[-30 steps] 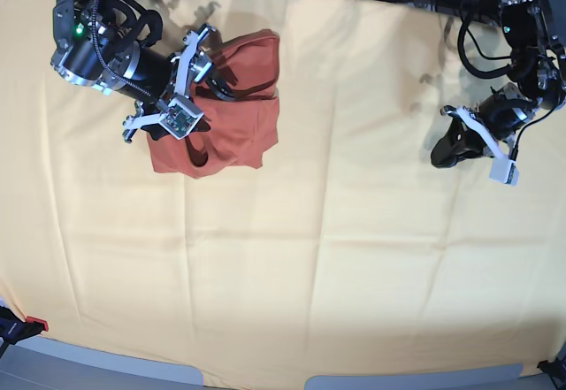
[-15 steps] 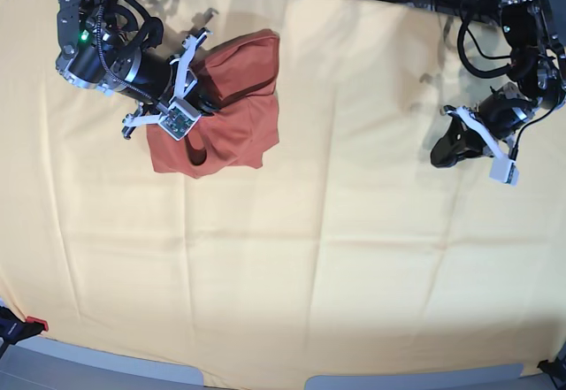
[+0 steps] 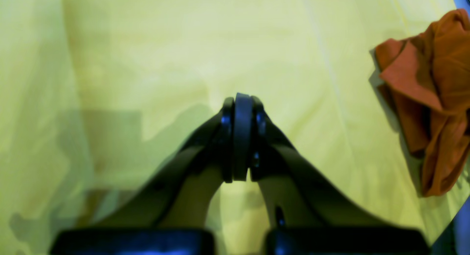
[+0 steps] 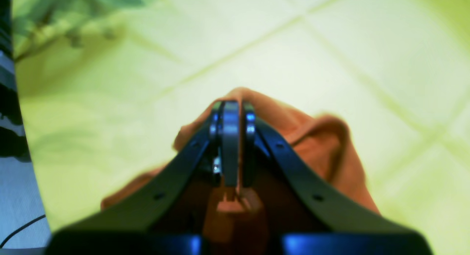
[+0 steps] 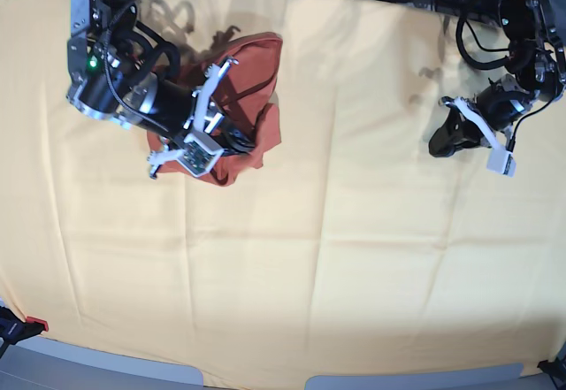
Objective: Fold the T-shirt properly
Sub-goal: 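Release the shirt and pull the right gripper back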
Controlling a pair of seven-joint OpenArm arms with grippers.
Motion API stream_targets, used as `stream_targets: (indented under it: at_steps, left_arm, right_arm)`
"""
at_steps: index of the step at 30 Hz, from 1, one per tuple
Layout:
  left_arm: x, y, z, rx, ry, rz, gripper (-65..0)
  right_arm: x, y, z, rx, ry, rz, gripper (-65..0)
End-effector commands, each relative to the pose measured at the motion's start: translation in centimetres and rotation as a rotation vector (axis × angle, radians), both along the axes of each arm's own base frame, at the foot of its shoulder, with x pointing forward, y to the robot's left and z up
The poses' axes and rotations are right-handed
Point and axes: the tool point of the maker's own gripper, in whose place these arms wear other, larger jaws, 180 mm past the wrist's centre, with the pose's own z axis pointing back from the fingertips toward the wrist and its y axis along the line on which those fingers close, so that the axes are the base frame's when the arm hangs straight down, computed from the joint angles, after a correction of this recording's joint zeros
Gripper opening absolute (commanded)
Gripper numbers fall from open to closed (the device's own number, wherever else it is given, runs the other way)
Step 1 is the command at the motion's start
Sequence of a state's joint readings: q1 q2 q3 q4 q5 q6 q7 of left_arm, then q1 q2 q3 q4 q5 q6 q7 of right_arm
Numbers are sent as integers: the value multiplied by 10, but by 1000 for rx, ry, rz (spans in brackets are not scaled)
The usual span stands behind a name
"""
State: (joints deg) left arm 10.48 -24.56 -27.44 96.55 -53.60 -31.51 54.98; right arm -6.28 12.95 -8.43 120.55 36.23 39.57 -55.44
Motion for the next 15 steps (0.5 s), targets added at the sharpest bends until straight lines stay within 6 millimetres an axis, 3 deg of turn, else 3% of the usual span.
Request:
stream_targets:
  at_steps: [1,7,15]
  left_arm:
    - [7,0,14,-14,-52,2,-650]
    - [5,-5,11,-30,-45,3,-650]
    - [5,-9,10,-50,-46,8,-650]
  right_arm:
    - [2,9,8,34,-26,34,-618]
    - [24,28,-15,-47,-33,91,-618]
    - [50,43,1,-4,-74,91,-618]
